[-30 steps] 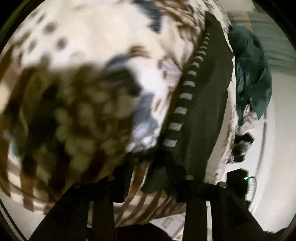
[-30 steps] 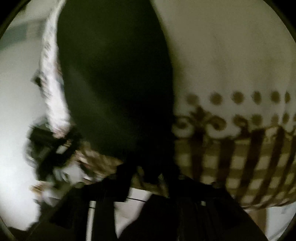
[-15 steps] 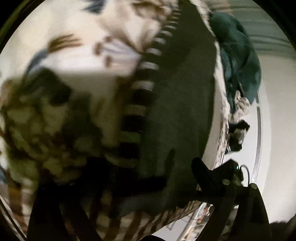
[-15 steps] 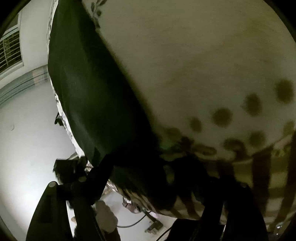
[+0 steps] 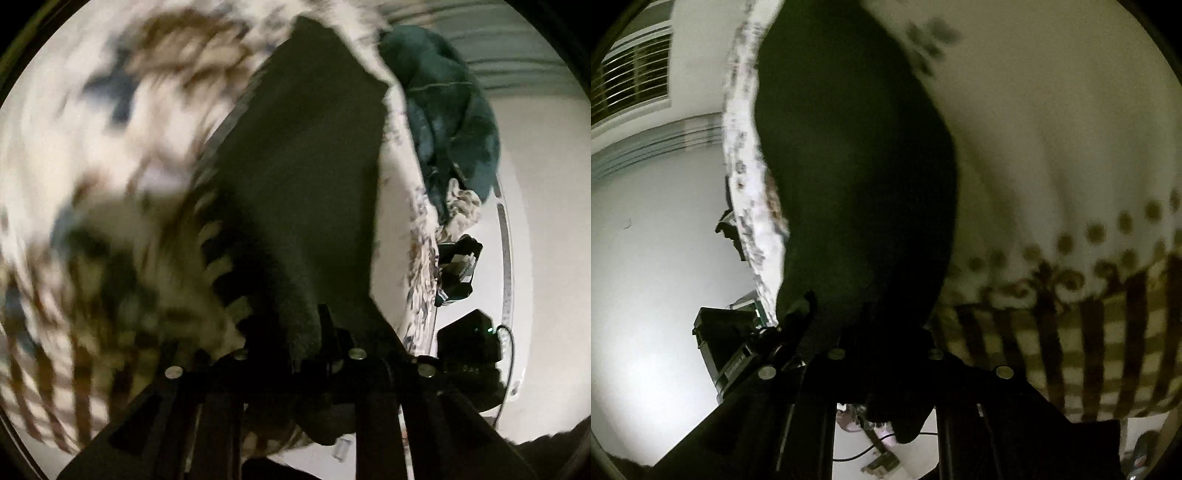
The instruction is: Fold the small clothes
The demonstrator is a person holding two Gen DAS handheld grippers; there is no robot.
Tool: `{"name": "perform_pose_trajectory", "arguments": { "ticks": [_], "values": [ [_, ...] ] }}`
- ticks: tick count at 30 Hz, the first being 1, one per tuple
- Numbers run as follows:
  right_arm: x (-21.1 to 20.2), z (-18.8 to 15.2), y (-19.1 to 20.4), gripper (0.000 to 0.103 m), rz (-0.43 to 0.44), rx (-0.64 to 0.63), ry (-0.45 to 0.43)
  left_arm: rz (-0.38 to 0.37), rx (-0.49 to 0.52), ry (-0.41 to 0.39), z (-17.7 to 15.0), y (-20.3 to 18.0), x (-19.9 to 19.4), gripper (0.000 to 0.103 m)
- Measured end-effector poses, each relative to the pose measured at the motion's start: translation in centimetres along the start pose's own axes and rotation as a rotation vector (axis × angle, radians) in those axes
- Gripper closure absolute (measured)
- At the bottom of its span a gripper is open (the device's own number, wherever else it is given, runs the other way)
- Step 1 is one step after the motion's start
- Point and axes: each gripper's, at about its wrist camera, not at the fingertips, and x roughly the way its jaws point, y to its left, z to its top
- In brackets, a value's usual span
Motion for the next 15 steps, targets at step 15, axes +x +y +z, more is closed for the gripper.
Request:
{"name": "perform_pose_trajectory", "arguments": {
  "ticks": [15],
  "values": [
    [-6.0, 22.1, 16.1, 0.092, 0.0, -0.165, -0.301, -0.108, 0.113, -0.092, 23.9, -8.1, 3.1, 0.088]
  ]
}}
